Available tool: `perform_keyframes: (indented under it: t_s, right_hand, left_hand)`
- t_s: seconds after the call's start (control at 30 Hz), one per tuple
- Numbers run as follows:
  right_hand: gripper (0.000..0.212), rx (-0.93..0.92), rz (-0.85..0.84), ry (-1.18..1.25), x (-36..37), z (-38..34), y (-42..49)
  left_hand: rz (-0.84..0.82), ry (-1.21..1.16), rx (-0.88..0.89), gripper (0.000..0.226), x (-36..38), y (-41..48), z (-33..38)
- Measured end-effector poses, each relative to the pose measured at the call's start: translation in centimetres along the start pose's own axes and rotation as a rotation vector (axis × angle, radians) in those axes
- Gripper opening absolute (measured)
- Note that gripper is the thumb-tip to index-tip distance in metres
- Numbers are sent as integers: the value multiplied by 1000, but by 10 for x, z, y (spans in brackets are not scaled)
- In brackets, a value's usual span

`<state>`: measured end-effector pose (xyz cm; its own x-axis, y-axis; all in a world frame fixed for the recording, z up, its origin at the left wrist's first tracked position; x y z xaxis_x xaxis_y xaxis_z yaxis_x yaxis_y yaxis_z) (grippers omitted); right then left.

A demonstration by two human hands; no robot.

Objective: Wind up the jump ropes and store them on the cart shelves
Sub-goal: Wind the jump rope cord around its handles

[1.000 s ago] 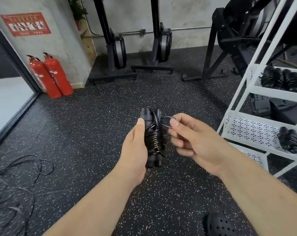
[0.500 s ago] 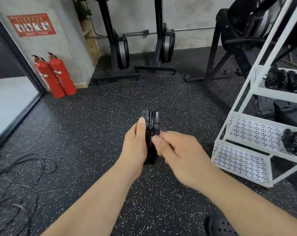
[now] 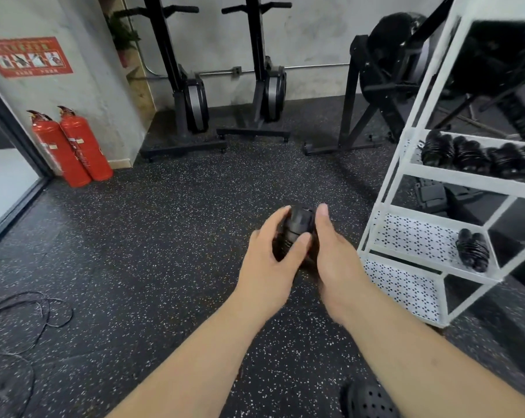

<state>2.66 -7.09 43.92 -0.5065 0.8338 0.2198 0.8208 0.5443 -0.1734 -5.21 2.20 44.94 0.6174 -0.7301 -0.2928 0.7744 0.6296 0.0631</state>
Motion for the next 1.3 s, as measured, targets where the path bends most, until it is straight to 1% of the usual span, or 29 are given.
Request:
perform_keyframes:
  t_s: [0.07,0.13,0.2,0.27,0.33,0.43,0.53,0.57,0.63,0.7,0.8,0.93,1.07,1.17,1.3]
  right_hand:
    - [44,-23,-33,-62,-5,-2,-2]
    - [44,-43,13,-74,-21,-6,-3]
    - [47,-33,99,-16,-41,-6,-2]
    - [52,-18,164,32,-59,-7,-3]
    - [57,13,212,96,-75,-6,-5]
    - [64,63,274,190,-106,-3,-3]
    - [84,60,216,177,-131,-11,-1]
    - [81,33,223,113,-142,-17,-1]
    - [64,-9,267,-36,-165,-34,-6]
    - [61,-24,292,-92,-186,-44,-7]
    - [56,-45,316,-81,-214,-52,-2]
    - [52,-64,404,-58,-253,-56,8]
    - [56,-18,478,20,-287,-43,23]
    - [54,-4,492,35,-308,-28,36]
    - [56,22,517,50,-332,-12,47]
  left_hand:
    - [-72,154,-36,77,19,-4,-2]
    - [-143,244,-57,94,37,-9,-4]
    - [-178,331,-14,104,51,-12,-1]
    - [-195,402,33,107,66,-16,5]
    - [-194,414,51,106,82,-20,12]
    - [-191,359,78,101,107,-25,25]
    - [-217,337,82,106,136,-27,32]
    - [-229,334,78,107,146,-27,34]
    - [-269,351,70,109,169,-27,40]
    - [-315,414,52,110,192,-24,43]
    - [-397,448,34,108,224,-20,50]
    - [-496,364,2,104,259,-20,55]
    - [-522,282,20,97,282,-14,54]
    - [-530,300,50,90,298,-6,51]
    - [-520,361,28,80,318,7,37]
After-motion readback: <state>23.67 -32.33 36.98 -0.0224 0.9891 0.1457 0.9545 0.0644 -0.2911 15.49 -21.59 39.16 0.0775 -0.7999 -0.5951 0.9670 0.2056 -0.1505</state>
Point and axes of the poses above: each hand's wrist, its own y-axis towards the middle knuckle, its own x-axis out of the palm, z = x × y, the point moved 8 cm from there along y, towards the middle knuckle, and after that the axes turned 4 degrees about -x, right-handed, at the moved point
